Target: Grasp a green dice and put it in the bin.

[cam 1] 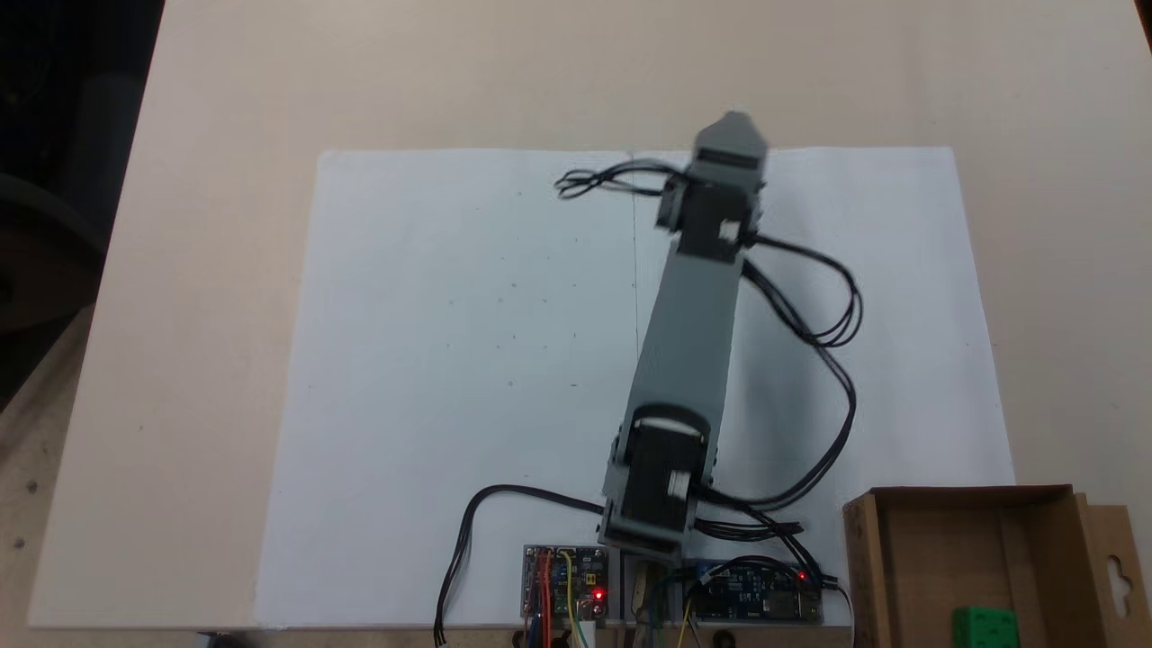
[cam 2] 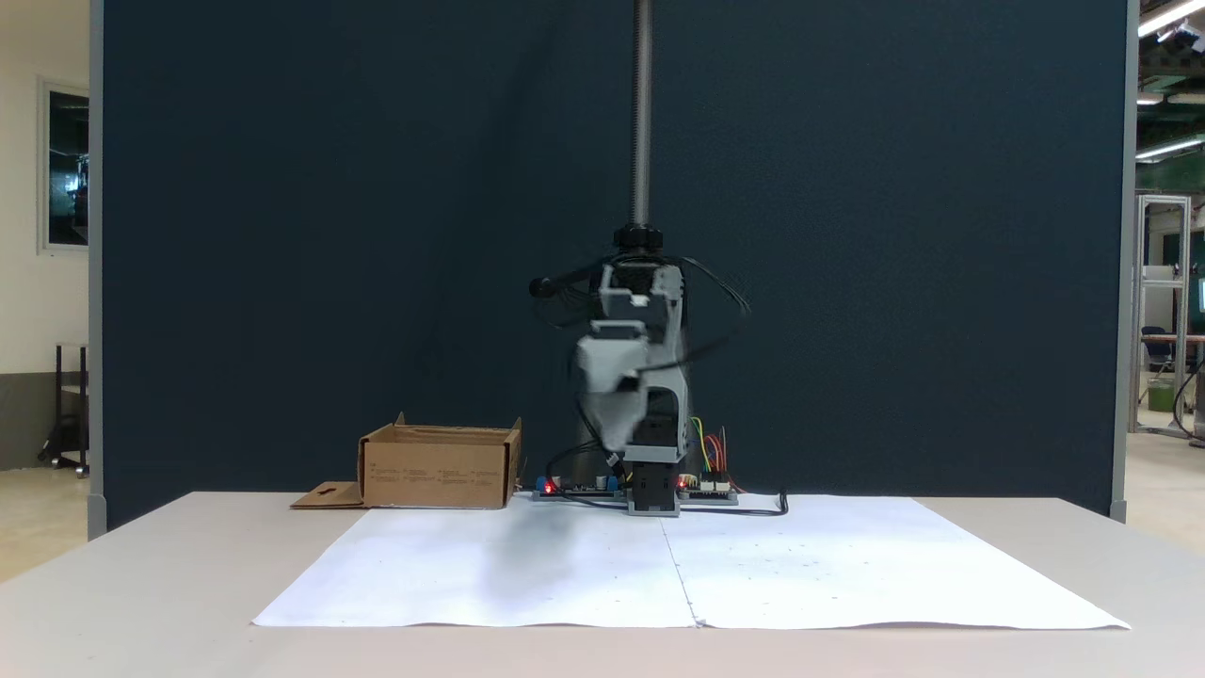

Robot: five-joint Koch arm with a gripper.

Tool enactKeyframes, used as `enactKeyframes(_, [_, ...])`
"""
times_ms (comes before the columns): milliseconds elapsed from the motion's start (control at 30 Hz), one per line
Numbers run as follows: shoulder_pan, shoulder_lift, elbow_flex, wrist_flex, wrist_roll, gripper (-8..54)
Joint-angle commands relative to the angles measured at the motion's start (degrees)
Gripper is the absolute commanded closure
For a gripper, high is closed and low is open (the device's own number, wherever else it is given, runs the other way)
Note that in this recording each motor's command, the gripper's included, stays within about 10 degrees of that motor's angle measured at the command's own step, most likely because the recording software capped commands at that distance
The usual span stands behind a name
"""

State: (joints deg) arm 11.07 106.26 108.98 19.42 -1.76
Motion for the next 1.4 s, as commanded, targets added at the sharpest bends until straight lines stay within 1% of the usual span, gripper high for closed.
enactKeyframes(0, [-2.4, 6.2, 4.8, -9.5, 3.8, 0.5])
enactKeyframes(133, [-5.9, 13.4, 18.5, -18.3, 3.3, 0.5])
enactKeyframes(333, [-8.4, 21.4, 33.4, -29.3, 2.8, 0.3])
enactKeyframes(567, [-8.8, 28.2, 44.1, -41.4, 2.5, 0.3])
enactKeyframes(767, [-6.1, 29.0, 50.4, -51.9, 2.5, 0.2])
enactKeyframes(967, [-7.1, 29.1, 60.4, -63.7, 0.5, 0.6])
enactKeyframes(1367, [-9.3, 29.3, 70.3, -85.9, -0.2, 0.0])
